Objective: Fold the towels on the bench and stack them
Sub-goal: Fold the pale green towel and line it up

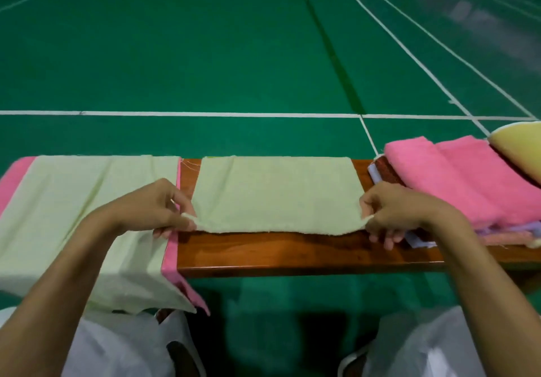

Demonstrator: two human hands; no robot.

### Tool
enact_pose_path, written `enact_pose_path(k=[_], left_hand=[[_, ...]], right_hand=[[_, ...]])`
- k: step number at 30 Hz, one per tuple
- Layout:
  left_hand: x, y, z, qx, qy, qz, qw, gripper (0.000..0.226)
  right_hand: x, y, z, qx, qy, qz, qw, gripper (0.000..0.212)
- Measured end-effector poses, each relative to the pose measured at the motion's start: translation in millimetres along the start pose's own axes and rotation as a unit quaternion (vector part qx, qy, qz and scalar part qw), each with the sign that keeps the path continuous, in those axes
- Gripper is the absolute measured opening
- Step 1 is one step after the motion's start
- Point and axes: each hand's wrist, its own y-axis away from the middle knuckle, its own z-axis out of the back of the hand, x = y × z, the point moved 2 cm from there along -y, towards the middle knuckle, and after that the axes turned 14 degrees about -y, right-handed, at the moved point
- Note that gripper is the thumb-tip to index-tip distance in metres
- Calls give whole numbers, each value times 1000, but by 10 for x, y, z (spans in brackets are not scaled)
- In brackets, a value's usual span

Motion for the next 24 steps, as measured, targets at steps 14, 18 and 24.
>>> enact_pose_path(k=[14, 18, 24], left_hand=[[-75, -45, -287, 286, -106, 40, 951, 16], [-175, 18, -220, 284, -75, 16, 956, 27], [-241, -454, -312, -326, -30, -5, 945, 34]], right_hand=[[-58, 22, -157, 176, 114, -139, 968, 20], [12, 132, -112, 173, 92, -105, 975, 26], [198, -299, -300, -328, 47, 148, 932, 25]])
